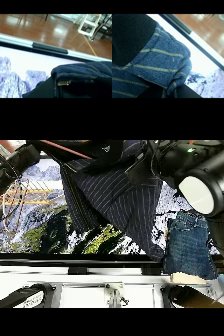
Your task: Fold the shirts.
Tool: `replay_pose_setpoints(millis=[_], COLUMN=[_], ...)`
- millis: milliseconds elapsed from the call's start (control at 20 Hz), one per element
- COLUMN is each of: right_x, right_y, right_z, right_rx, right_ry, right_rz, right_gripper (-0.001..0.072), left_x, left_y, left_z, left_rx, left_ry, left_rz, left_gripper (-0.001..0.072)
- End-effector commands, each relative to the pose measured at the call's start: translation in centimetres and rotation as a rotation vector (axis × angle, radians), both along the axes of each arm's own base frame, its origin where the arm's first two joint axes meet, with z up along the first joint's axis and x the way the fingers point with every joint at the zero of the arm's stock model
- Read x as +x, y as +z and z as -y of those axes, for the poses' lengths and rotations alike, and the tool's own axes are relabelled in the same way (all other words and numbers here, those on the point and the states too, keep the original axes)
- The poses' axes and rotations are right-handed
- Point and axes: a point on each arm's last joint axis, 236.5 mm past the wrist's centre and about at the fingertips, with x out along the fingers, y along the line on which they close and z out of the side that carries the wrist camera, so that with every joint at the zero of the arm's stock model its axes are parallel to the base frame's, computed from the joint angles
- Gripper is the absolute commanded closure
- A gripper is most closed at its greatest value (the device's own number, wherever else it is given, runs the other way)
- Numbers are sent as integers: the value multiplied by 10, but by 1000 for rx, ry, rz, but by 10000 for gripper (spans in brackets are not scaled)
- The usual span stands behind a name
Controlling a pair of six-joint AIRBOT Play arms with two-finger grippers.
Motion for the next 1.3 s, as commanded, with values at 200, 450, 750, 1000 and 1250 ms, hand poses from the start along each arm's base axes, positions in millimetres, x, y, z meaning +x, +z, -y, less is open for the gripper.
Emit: replay_pose_setpoints(millis=[200, 450, 750, 1000, 1250], right_x=[5, 13, 17, 26, 25], right_y=[-8, 0, -6, -20, -23], right_z=[8, 27, 34, 28, 46], right_rx=[-89, -122, -174, -206, -237], right_ry=[-13, -87, -115, -122, -185], right_rz=[2, 41, 37, 17, -3], right_gripper=[603, 603, 603, 603, 603], left_x=[-2, -20, -67, -100, -101], left_y=[23, 23, 65, 79, 74], left_z=[0, 16, 45, 101, 110], left_rx=[14, 73, 79, 70, 220], left_ry=[-8, -87, -172, -307, -312], left_rz=[41, 16, 91, 128, 176], left_gripper=[646, 647, 647, 647, 649])
